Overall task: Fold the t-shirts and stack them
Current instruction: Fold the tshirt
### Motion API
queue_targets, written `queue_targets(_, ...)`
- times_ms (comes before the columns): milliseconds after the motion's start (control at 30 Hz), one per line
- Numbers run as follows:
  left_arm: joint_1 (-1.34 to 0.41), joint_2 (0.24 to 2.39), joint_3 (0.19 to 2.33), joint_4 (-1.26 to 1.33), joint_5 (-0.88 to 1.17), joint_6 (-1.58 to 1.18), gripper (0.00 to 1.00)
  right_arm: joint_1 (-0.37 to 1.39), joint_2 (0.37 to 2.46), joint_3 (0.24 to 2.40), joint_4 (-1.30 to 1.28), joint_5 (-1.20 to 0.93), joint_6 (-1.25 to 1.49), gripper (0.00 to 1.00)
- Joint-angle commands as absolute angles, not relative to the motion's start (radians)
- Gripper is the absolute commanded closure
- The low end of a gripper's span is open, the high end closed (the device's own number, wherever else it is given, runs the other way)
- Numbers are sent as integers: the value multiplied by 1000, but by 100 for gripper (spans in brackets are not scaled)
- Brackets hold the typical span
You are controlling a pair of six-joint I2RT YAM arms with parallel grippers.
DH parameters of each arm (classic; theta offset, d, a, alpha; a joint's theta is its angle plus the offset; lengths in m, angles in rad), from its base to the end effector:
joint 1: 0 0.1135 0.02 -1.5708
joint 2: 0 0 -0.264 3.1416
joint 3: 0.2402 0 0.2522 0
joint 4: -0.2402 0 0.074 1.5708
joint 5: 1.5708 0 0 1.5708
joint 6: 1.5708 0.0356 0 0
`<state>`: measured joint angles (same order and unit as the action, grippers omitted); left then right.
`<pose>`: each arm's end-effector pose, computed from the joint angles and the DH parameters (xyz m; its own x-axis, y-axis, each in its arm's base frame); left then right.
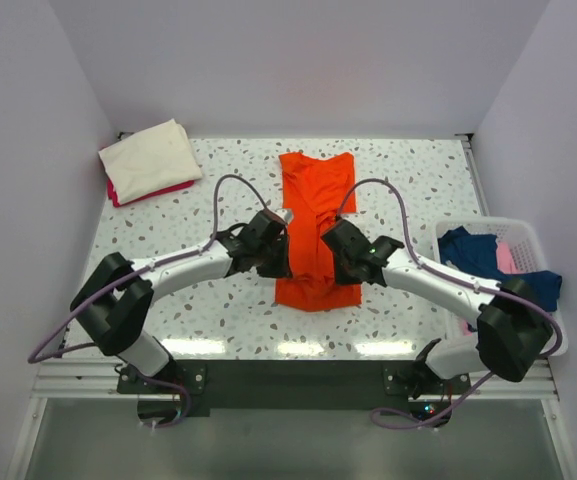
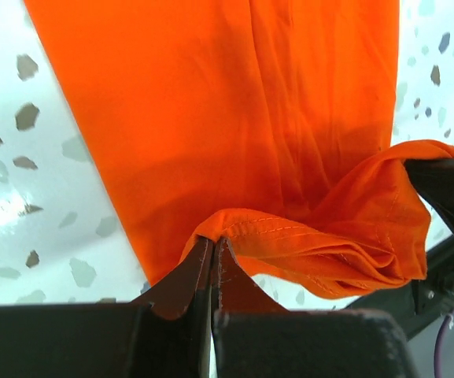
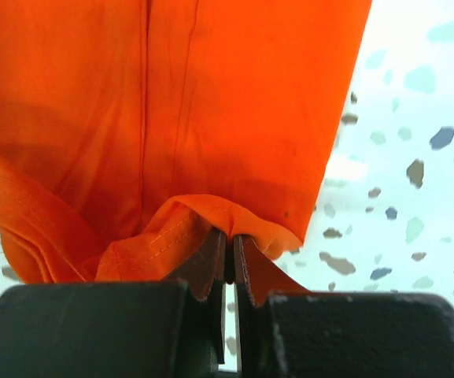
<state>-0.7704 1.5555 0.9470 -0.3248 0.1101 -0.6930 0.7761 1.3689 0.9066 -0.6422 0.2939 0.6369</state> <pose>0.2243 -0.2231 0.1988 -0.9159 0.0040 -0.4015 0.2002 0.8712 -0.4482 0.1940 0.1759 0.2200 -0.8559 -0.0426 -0.5153 -0.0852 0.9946 0.0593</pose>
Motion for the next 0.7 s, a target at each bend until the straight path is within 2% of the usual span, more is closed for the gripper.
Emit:
queue_targets(0, -752, 1594, 1032, -290, 60, -667, 100, 756, 1408, 989, -572, 423, 609, 100)
queue_targets(667, -592, 1850, 1285, -271, 29, -675, 100, 514, 1733, 1276, -497, 311, 548, 100)
